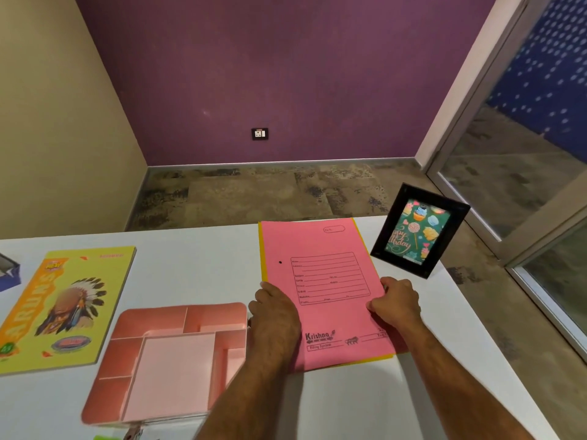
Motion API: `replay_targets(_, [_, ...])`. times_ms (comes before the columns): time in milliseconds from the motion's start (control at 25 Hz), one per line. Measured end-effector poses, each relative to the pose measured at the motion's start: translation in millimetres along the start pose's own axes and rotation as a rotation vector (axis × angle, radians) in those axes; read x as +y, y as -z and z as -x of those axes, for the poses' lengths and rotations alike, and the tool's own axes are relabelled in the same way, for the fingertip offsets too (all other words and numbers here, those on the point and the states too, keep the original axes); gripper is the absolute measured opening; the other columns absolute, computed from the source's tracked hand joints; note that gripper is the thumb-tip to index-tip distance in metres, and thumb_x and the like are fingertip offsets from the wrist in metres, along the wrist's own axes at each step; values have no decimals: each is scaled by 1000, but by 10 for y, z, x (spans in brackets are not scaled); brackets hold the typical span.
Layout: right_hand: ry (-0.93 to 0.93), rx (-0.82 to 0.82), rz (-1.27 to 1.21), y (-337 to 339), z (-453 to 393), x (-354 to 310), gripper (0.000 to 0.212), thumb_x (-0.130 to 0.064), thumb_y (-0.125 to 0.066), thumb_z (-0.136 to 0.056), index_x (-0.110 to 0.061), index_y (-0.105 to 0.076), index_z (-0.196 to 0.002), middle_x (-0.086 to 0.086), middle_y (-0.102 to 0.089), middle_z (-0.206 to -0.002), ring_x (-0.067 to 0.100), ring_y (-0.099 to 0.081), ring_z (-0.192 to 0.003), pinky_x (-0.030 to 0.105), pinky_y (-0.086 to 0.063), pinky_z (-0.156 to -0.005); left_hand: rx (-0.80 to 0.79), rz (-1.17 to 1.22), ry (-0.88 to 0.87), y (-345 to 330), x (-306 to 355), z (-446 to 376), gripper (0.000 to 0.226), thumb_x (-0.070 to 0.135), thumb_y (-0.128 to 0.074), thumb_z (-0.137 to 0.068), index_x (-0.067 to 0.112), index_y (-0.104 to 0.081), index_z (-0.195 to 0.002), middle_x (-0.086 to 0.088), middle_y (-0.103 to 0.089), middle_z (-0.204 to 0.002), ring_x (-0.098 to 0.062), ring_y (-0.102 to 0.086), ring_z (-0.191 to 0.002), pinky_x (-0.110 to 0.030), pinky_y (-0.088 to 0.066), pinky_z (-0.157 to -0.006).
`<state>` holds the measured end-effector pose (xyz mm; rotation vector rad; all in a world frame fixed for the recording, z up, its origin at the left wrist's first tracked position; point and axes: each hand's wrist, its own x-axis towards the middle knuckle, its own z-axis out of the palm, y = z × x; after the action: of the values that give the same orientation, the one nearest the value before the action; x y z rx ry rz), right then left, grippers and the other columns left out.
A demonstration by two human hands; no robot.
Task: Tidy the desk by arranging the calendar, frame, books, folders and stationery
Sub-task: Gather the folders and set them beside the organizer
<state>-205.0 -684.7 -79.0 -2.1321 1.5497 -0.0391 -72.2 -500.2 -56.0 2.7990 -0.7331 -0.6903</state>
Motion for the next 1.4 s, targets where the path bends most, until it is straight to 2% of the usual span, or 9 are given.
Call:
replay_targets(240, [1, -29, 28, 1, 64, -14, 34, -35, -65, -69, -23, -58, -99, 7, -51, -104, 32, -54, -103, 48, -53, -87, -2, -106, -52, -6, 19, 99, 85, 31, -56, -96, 0, -2, -153, -20, -30, -151, -33, -37, -134, -42, -40, -107])
replay_targets(320, [-7, 10, 21, 17, 113, -6, 49, -39, -66, -72, -22, -55, -116, 10, -52, -118, 33, -50, -113, 50, -48, -94, -31, -107, -87, 17, 9, 117, 94, 35, -62, -92, 1, 0, -154, -21, -25, -155, -36, -33, -138, -44, -38, -109])
replay_targets(400, [10, 65, 19, 24, 192, -8, 69, -44, -67, -76, -21, -45, -136, 10, -49, -134, 33, -44, -124, 51, -42, -100, -59, -77, -165, 58, 17, 150, 101, 38, -67, -89, 4, 0, -155, -19, -23, -156, -38, -30, -140, -46, -38, -111])
replay_targets(440, [33, 97, 24, 30, 245, -19, 72, -45, -67, -77, -20, -42, -139, 10, -48, -137, 33, -42, -126, 51, -40, -101, -50, -65, -222, 71, 22, 174, 100, 40, -68, -88, 5, -3, -155, -18, -25, -155, -38, -31, -139, -46, -39, -111])
replay_targets(640, [179, 192, 24, 89, 597, -204, 63, -42, -65, -78, -21, -45, -134, 8, -53, -129, 30, -46, -120, 49, -43, -97, 106, -26, -450, 191, -115, 410, 74, 33, -59, -91, 12, -21, -150, -10, -42, -142, -28, -41, -125, -41, -45, -103])
replay_targets(840, [276, 191, 15, 88, 1032, -444, 70, -39, -65, -80, -18, -39, -142, 6, -48, -140, 29, -41, -127, 49, -41, -103, 258, 49, -563, 433, -464, 708, 61, 29, -55, -92, 16, -30, -146, -4, -49, -137, -23, -44, -116, -37, -46, -96])
replay_targets(1000, [365, 213, -7, 88, 1406, -644, 68, -38, -61, -86, -14, -36, -145, 8, -44, -148, 29, -36, -137, 48, -33, -113, 405, 86, -563, 671, -778, 947, 59, 40, -55, -94, 20, -33, -145, 0, -52, -137, -20, -45, -117, -34, -43, -98])
replay_targets(1240, [483, 199, 77, 13, 1988, -873, 76, -57, -43, -93, -19, -18, -154, 6, -16, -163, 26, -9, -151, 48, -10, -122, 461, 40, -389, 901, -1468, 1174, 72, 58, -47, -94, 22, -25, -152, 0, -34, -158, -23, -31, -144, -38, -27, -117])
replay_targets(1400, [535, 191, 90, -98, 2401, -1004, 81, -64, -36, -92, -19, -11, -155, 6, -7, -165, 25, 0, -152, 50, -5, -122, 501, 21, -336, 954, -2049, 1392, 71, 59, -46, -93, 19, -30, -149, -2, -40, -152, -23, -37, -137, -37, -34, -113])
